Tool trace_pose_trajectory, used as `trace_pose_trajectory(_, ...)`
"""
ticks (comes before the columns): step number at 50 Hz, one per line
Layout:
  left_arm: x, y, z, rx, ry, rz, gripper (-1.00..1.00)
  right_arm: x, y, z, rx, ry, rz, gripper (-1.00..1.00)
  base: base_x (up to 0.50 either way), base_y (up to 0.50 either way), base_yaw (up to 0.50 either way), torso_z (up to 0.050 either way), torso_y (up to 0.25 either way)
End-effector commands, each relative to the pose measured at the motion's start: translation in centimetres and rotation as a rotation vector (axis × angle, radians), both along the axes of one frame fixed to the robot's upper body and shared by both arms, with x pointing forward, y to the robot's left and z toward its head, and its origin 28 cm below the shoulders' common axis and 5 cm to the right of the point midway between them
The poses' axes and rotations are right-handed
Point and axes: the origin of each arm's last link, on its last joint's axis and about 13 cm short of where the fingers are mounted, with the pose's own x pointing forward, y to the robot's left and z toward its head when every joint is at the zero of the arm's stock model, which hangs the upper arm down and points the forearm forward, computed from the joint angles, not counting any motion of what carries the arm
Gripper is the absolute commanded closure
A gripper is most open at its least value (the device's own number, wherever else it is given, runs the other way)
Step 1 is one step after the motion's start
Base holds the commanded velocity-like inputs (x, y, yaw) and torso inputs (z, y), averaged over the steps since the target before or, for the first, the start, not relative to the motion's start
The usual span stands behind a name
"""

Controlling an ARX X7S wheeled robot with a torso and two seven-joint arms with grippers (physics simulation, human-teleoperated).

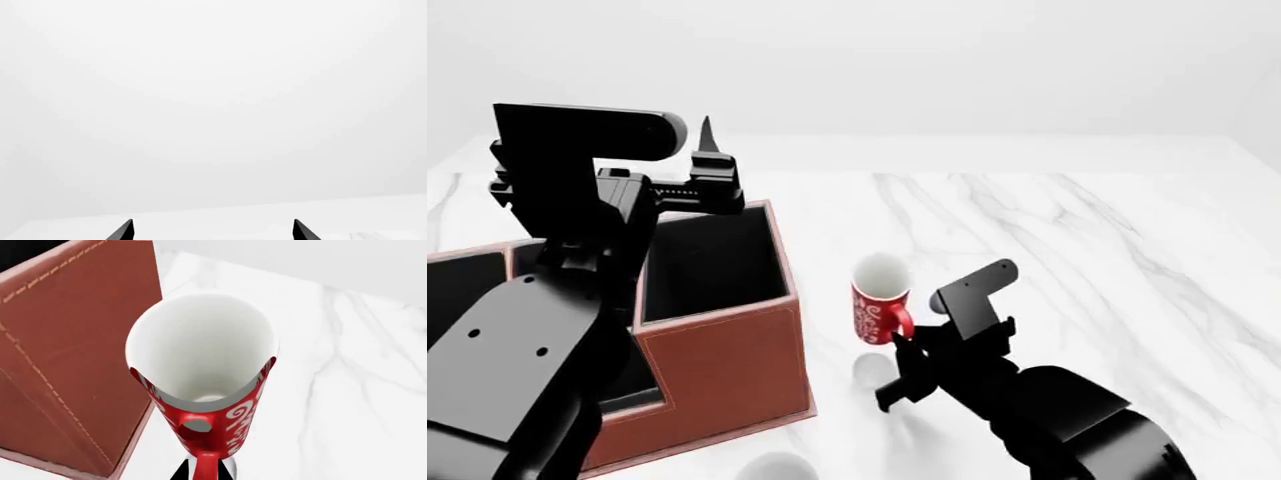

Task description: Pick up the red mug and place it to the right of the caddy.

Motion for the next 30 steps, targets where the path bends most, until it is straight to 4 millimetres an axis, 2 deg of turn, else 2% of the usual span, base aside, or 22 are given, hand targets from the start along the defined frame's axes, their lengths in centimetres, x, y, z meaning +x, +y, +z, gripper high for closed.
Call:
trace_pose_trajectory(1,0.1,0.0,0.0,0.000,0.001,0.000,-1.00,1.2,1.2,-0.6,-0.006,0.034,0.141,1.00,0.00,0.00,0.00,0.000,0.000)
trace_pose_trajectory(4,0.1,0.0,-0.1,-0.002,0.003,0.000,-1.00,1.4,1.3,-1.6,-0.019,0.056,0.141,1.00,0.00,0.00,0.00,0.000,0.000)
trace_pose_trajectory(15,0.2,0.0,-0.1,-0.002,0.004,0.001,-1.00,2.0,1.3,-3.0,-0.023,0.098,0.098,1.00,0.00,0.00,0.00,0.000,0.001)
trace_pose_trajectory(16,0.1,0.0,-0.2,-0.002,0.005,0.001,-1.00,2.0,1.5,-3.8,-0.033,0.138,0.109,1.00,0.00,0.00,0.00,0.000,0.000)
trace_pose_trajectory(19,0.2,0.1,-0.2,-0.003,0.006,0.003,-1.00,1.8,1.8,-4.8,-0.042,0.168,0.130,1.00,0.00,0.00,0.00,0.000,0.000)
trace_pose_trajectory(30,0.1,0.1,-0.3,-0.003,0.007,0.003,-1.00,1.5,2.3,-6.1,-0.051,0.217,0.162,1.00,0.00,0.00,0.00,0.000,0.001)
